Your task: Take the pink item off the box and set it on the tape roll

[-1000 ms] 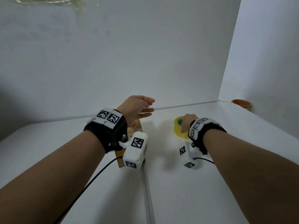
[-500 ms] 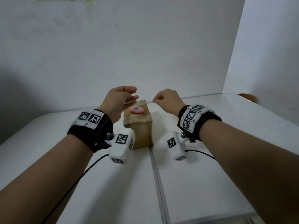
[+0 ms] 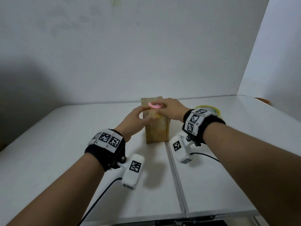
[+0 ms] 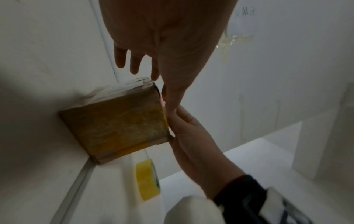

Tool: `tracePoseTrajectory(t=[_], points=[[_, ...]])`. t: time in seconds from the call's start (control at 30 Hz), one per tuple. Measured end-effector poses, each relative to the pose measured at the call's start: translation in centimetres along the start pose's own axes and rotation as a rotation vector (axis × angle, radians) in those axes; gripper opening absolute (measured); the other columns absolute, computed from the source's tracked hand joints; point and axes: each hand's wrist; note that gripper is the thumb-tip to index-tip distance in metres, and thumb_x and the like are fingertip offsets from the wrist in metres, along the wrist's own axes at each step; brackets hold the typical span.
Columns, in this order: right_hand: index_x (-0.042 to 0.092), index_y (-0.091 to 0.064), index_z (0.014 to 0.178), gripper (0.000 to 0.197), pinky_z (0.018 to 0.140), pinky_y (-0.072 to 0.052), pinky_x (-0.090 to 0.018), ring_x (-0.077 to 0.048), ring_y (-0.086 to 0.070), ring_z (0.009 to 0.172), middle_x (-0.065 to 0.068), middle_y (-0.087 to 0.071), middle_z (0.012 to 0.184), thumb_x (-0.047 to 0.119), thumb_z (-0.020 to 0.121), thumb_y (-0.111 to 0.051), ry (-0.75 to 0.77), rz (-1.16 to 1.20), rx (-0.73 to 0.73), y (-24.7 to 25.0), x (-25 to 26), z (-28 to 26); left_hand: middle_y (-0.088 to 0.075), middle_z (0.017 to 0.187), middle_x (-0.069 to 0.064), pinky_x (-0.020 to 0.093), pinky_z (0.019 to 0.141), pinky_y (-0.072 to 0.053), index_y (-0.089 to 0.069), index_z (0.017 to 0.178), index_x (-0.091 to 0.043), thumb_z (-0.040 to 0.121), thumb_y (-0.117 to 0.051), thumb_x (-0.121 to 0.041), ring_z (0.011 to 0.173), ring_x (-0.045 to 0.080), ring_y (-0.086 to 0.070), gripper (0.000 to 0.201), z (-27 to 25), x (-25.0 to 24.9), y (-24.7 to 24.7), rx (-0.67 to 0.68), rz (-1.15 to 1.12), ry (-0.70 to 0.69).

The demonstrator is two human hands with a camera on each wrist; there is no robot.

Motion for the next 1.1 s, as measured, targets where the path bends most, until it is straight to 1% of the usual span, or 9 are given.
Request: tracePoseTrajectory(t=[0.07,0.13,0.3,0.47,0.63,0.73,0.83,0.97,1.1], points=[[0.018,-0.065,0.127,0.039,0.084,-0.034,-0.019,-0.02,-0.058,0.116,-0.005,-0.065,0.127,0.011,0.089,-0.058,-0.002,0.034,-0.052,0.0,-0.7,0.1,-0.049,0.126,-0.015,0.005,0.081,-0.042,-0.052,0.133,-0.028,0.087,-0.068,-0.028,0.11,-0.004,-0.05,0.049,0.2,0.1,-0.9,0.048,0.058,-0.072],[0.017,-0.068,0.122,0.037,0.083,-0.034,-0.017,-0.018,-0.059,0.11,-0.005,-0.067,0.123,0.009,0.087,-0.06,-0.004,0.062,-0.088,-0.1,-1.2,0.2,-0.045,0.137,-0.007,0.016,0.089,-0.046,-0.052,0.133,-0.025,0.084,-0.071,-0.03,0.123,0.009,-0.05,0.053,0.5,0.1,-1.5,0.051,0.069,-0.072],[0.013,-0.074,0.109,0.026,0.083,-0.045,-0.02,-0.022,-0.065,0.106,-0.009,-0.073,0.111,0.013,0.086,-0.063,-0.022,0.232,-0.221,-0.5,-3.0,-0.1,-0.043,0.132,-0.009,0.03,0.099,-0.047,-0.054,0.129,-0.025,0.083,-0.07,-0.038,0.122,0.01,-0.048,0.051,1.3,-0.1,-2.3,-0.014,0.083,-0.067],[0.012,-0.073,0.113,0.027,0.081,-0.036,-0.012,-0.02,-0.064,0.11,-0.008,-0.073,0.114,0.019,0.088,-0.064,-0.208,0.239,-0.411,1.0,-6.9,-1.4,-0.044,0.139,-0.003,0.04,0.102,-0.046,-0.052,0.13,-0.025,0.083,-0.066,-0.046,0.128,0.019,-0.045,0.053,2.2,-1.3,-2.4,-0.063,0.131,-0.024],[0.015,-0.073,0.11,0.026,0.086,-0.044,-0.022,-0.024,-0.065,0.109,-0.009,-0.072,0.113,0.026,0.09,-0.061,-0.4,0.197,-0.481,3.1,-11.5,-2.3,-0.042,0.141,-0.004,0.021,0.084,-0.046,-0.057,0.127,-0.025,0.089,-0.062,-0.034,0.122,0.013,-0.043,0.04,3.9,-3.7,-3.0,-0.131,0.171,-0.102],[0.012,-0.07,0.112,0.029,0.094,-0.045,-0.034,-0.034,-0.06,0.115,-0.015,-0.068,0.12,0.02,0.096,-0.048,-0.496,0.123,-0.555,4.6,-14.3,-3.0,-0.038,0.149,-0.002,0.04,0.107,-0.039,-0.059,0.126,-0.028,0.088,-0.061,-0.031,0.135,0.021,-0.04,0.038,5.2,-5.2,-4.1,-0.124,0.26,-0.15],[0.006,-0.067,0.115,0.036,0.09,-0.045,-0.037,-0.038,-0.057,0.115,-0.019,-0.065,0.123,0.018,0.099,-0.037,-0.592,-0.001,-0.59,6.2,-16.3,-3.5,-0.033,0.153,-0.003,0.04,0.111,-0.034,-0.057,0.128,-0.028,0.09,-0.06,-0.028,0.138,0.021,-0.038,0.039,6.1,-6.9,-5.6,-0.059,0.266,-0.17],[0.004,-0.063,0.114,0.032,0.085,-0.044,-0.035,-0.038,-0.057,0.114,-0.021,-0.064,0.123,0.018,0.098,-0.04,-0.642,-0.042,-0.563,7.0,-17.7,-2.8,-0.038,0.147,-0.004,0.028,0.094,-0.046,-0.058,0.128,-0.026,0.091,-0.059,-0.025,0.107,0.018,-0.056,0.037,7.5,-8.4,-7.7,0.001,0.234,-0.154],[0.007,-0.063,0.114,0.03,0.074,-0.038,-0.03,-0.038,-0.06,0.107,-0.02,-0.064,0.119,0.019,0.098,-0.04,-0.608,-0.072,-0.454,6.8,-18.1,-1.2,-0.047,0.122,-0.002,-0.003,0.048,-0.037,-0.059,0.128,-0.018,0.093,-0.057,-0.016,0.069,-0.003,-0.044,0.036,9.0,-8.8,-9.7,0.039,0.143,-0.094]])
Point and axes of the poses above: each hand's wrist, its own z-axis towards the middle knuckle, its own y-axis out of the back of the hand, x = y × z
